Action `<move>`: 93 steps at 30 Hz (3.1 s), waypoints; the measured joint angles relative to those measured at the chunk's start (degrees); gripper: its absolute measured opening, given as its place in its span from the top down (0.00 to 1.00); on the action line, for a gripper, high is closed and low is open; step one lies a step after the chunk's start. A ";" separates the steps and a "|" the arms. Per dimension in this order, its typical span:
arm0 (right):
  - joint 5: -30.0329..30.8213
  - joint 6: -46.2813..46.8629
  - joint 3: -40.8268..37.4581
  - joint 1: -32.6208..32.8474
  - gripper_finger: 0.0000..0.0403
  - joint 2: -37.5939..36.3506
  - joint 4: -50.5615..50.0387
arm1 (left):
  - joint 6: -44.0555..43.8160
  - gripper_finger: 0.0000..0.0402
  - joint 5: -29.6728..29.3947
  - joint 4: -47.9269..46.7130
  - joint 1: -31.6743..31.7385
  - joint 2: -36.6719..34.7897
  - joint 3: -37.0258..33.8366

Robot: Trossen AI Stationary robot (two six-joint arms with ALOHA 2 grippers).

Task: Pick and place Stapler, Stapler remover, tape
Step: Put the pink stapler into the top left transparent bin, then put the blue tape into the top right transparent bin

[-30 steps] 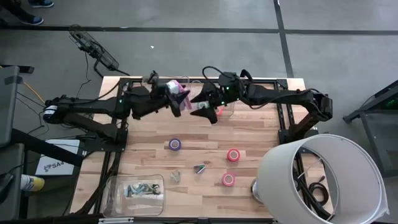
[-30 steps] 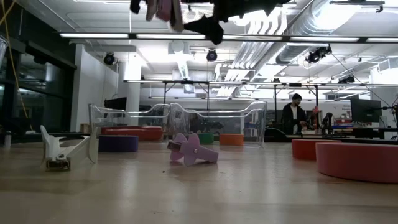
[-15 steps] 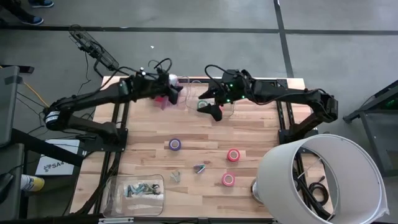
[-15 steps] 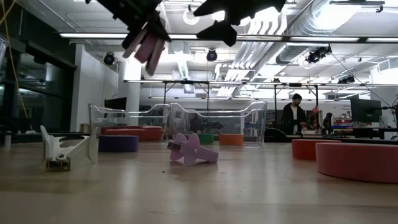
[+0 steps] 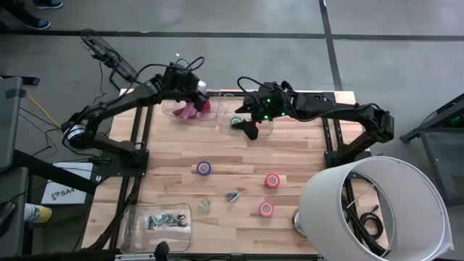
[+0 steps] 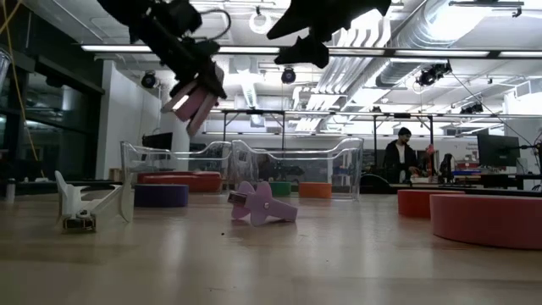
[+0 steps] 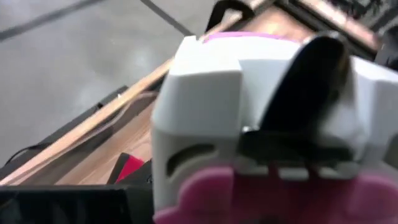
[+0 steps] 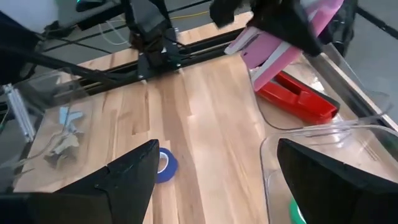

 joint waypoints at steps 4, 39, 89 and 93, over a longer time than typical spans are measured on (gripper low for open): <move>2.58 0.94 0.00 0.00 0.21 0.00 -0.27 | 4.20 0.64 3.49 -0.41 2.19 3.58 0.00; 13.94 5.96 0.00 0.11 0.21 0.00 -1.75 | 27.87 0.64 -1.38 -36.38 3.61 31.31 25.53; 15.01 8.28 -0.02 0.11 0.22 0.00 -4.76 | 28.62 0.31 -6.54 -50.56 3.61 33.41 39.59; 15.01 8.48 -0.02 0.10 0.22 0.00 -5.18 | 28.59 0.31 -6.52 -53.21 3.61 33.41 43.08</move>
